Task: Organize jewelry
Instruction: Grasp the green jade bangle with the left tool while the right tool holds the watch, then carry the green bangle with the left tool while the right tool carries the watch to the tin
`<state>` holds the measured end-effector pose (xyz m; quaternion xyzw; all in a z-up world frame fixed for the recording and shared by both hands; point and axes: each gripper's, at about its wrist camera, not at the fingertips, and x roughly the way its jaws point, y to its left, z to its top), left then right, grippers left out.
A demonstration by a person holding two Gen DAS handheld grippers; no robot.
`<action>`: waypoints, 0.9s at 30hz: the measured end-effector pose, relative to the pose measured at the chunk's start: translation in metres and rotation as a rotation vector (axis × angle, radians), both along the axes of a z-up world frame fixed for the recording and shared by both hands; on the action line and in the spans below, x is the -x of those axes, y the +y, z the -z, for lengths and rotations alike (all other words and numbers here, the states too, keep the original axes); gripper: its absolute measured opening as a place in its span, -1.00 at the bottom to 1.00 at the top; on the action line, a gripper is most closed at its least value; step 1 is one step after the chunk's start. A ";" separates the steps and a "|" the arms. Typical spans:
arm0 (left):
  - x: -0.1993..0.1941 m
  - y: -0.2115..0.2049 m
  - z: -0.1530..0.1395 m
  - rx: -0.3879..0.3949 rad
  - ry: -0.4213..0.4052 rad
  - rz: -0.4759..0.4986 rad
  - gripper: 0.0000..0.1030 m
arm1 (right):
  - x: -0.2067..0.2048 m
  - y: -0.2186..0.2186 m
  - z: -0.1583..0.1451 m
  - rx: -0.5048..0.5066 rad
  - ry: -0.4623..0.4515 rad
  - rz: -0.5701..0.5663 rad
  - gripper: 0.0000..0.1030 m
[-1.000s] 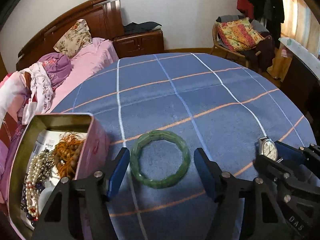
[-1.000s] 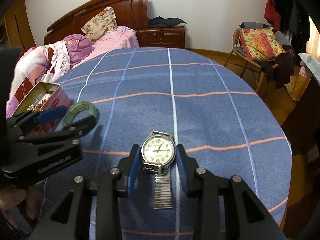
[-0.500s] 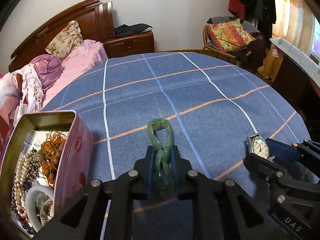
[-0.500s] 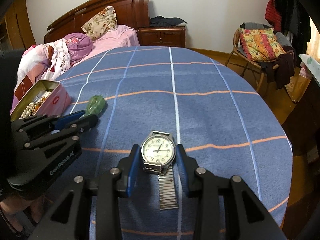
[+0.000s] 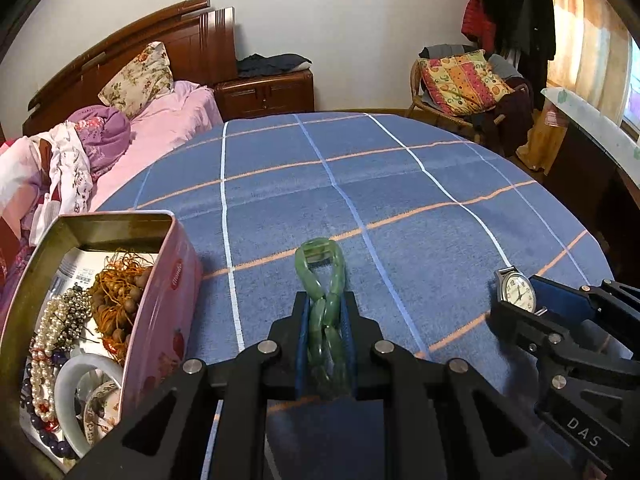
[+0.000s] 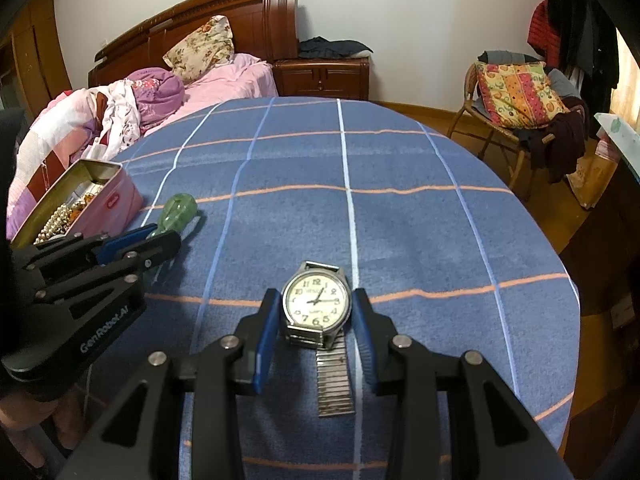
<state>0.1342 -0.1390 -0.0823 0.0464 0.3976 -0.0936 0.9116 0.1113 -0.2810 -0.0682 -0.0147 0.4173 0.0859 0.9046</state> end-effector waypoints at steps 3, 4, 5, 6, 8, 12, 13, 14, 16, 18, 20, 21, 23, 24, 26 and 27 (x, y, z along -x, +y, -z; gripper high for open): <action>0.002 0.001 -0.001 -0.003 -0.007 -0.003 -0.71 | 0.000 0.000 -0.001 0.004 -0.003 0.003 -0.25; 0.002 0.002 -0.001 -0.002 -0.008 -0.004 -0.71 | 0.001 0.000 -0.001 0.005 -0.005 0.003 -0.25; 0.003 0.003 -0.001 -0.002 -0.010 -0.006 -0.71 | 0.001 0.000 -0.001 0.006 -0.007 0.004 -0.25; 0.003 0.004 -0.002 0.001 -0.015 -0.010 -0.71 | 0.001 0.001 -0.002 0.007 -0.011 0.004 -0.25; 0.005 0.005 -0.002 0.001 -0.021 -0.015 -0.71 | 0.002 0.002 -0.003 0.011 -0.020 0.004 -0.25; 0.012 0.007 -0.005 -0.003 -0.047 -0.022 -0.71 | 0.008 0.006 -0.007 0.030 -0.054 -0.003 -0.25; 0.015 0.008 -0.006 -0.001 -0.051 -0.022 -0.71 | 0.009 0.007 -0.009 0.036 -0.068 -0.006 -0.25; 0.018 0.010 -0.008 0.004 -0.057 -0.024 -0.71 | 0.011 0.008 -0.012 0.038 -0.082 -0.010 -0.25; 0.024 0.013 -0.016 0.008 -0.082 -0.031 -0.71 | 0.013 0.012 -0.016 0.037 -0.103 -0.020 -0.25; 0.030 0.018 -0.026 0.012 -0.112 -0.035 -0.71 | 0.015 0.017 -0.019 0.033 -0.119 -0.032 -0.25; 0.035 0.023 -0.036 0.017 -0.136 -0.038 -0.71 | 0.016 0.023 -0.023 0.033 -0.132 -0.044 -0.25; 0.037 0.027 -0.041 0.017 -0.146 -0.042 -0.71 | 0.016 0.026 -0.025 0.031 -0.138 -0.049 -0.25; 0.041 0.033 -0.050 0.025 -0.163 -0.049 -0.71 | 0.018 0.031 -0.031 0.026 -0.154 -0.059 -0.25; 0.042 0.036 -0.054 0.029 -0.169 -0.055 -0.71 | 0.018 0.034 -0.034 0.025 -0.162 -0.066 -0.25; 0.045 0.041 -0.059 0.034 -0.177 -0.063 -0.71 | 0.019 0.041 -0.041 0.020 -0.178 -0.081 -0.25; 0.047 0.046 -0.063 0.036 -0.184 -0.071 -0.71 | 0.019 0.044 -0.043 0.019 -0.183 -0.088 -0.25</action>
